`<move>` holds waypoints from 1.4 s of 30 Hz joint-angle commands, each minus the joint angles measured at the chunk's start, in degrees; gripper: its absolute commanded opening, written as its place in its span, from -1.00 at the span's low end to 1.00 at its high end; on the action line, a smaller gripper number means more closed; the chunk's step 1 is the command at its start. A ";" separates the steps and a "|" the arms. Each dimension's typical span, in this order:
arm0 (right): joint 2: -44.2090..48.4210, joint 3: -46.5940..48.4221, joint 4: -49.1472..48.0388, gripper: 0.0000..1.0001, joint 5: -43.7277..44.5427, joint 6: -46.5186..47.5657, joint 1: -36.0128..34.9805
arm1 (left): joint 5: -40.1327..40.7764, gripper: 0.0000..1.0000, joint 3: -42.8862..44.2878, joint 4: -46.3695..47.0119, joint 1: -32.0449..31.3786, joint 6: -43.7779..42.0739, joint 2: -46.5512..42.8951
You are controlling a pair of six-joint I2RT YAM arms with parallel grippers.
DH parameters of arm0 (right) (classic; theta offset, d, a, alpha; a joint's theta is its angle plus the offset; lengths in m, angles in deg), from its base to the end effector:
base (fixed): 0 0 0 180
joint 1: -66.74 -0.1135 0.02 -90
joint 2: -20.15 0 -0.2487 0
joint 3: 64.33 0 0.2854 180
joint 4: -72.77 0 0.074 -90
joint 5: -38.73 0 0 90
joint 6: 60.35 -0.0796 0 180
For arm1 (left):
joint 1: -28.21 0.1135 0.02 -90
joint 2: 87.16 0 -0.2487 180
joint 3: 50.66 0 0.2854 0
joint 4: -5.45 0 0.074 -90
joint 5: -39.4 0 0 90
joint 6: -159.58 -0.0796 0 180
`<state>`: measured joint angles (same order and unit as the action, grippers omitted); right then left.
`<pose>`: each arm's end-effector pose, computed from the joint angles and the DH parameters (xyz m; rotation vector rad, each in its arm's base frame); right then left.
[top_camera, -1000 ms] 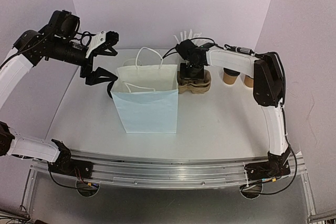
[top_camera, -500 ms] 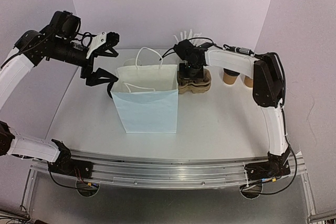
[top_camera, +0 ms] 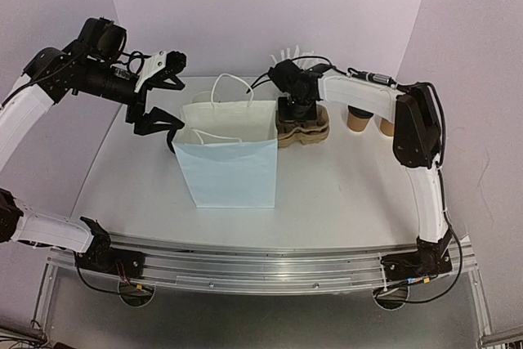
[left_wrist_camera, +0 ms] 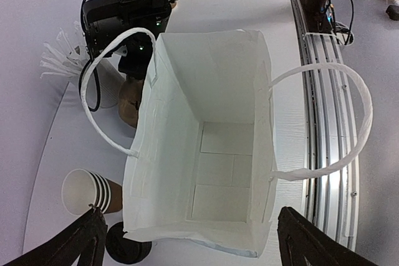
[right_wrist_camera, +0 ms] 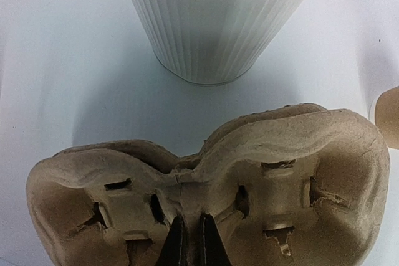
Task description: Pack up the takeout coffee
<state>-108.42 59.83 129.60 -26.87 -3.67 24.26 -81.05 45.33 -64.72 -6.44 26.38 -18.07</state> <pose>0.4132 0.3337 0.1576 -0.0613 2.4949 -0.0327 0.2153 -0.1978 0.3772 1.6132 1.5780 -0.5361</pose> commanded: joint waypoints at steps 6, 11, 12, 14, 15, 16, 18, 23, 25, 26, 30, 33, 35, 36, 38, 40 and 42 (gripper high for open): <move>4.69 2.36 1.51 -1.00 3.06 0.95 -0.51 | -1.34 0.91 -0.18 0.18 0.29 -0.13 -0.14; 6.61 2.50 1.62 -1.00 3.80 1.54 -0.51 | -1.12 0.91 -0.25 0.19 0.29 -0.13 -0.34; 7.06 2.55 1.62 -1.00 3.92 1.82 -0.55 | -1.16 0.91 -0.27 0.13 0.29 -0.12 -0.35; 7.76 2.80 1.71 -1.00 4.00 2.49 -0.59 | -1.18 0.91 -0.27 0.21 0.29 -0.13 -0.34; 8.13 2.85 1.77 -1.00 4.06 2.66 -0.59 | -1.21 0.91 -0.27 0.21 0.29 -0.13 -0.30; 8.59 2.75 1.75 -1.00 4.22 2.72 -0.61 | -1.29 0.91 -0.27 0.19 0.29 -0.13 -0.33; 9.30 2.55 1.79 -1.00 4.30 2.90 -0.59 | -1.37 0.91 -0.28 0.29 0.29 -0.05 -0.35; 12.55 2.52 2.45 -1.00 1.52 2.11 -0.60 | -0.61 0.91 0.21 0.36 0.29 1.41 -0.64; 14.92 1.97 3.08 -1.00 0.62 1.65 -0.79 | 0.33 0.91 1.02 0.53 0.40 2.42 -0.82; 16.53 1.45 3.38 -1.00 0.31 1.54 -0.91 | 0.66 0.91 1.61 0.72 0.59 2.92 -0.89; 23.51 -1.37 4.97 -1.00 -0.90 0.92 -1.32 | 0.47 0.89 4.98 2.23 2.26 5.96 -0.68; 28.93 -2.95 6.10 -1.00 -1.60 0.17 -1.38 | 0.59 0.87 7.04 2.96 4.65 8.03 1.20; 32.37 -3.55 6.85 -1.00 -1.88 -0.35 -1.41 | 0.10 0.86 9.40 1.62 6.75 7.72 4.33; 33.91 -3.70 7.13 -1.00 -2.33 -0.51 -1.46 | 0.00 0.85 10.76 0.36 7.33 6.81 5.88; 36.66 -3.49 7.36 -1.00 -4.90 -0.75 -1.57 | 0.41 0.84 13.69 -3.31 7.42 3.58 10.91; 38.04 -2.46 7.44 -1.00 -8.11 -1.12 -1.91 | -0.24 0.84 17.03 -6.35 7.32 2.11 15.72; 39.10 -0.91 7.40 -1.00 -12.04 -2.01 -2.41 | -1.76 0.84 20.00 -10.30 6.68 -2.06 19.66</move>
<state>-71.38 56.84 135.69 -31.13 -3.70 22.90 -80.61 60.01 -67.05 0.87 30.27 -6.35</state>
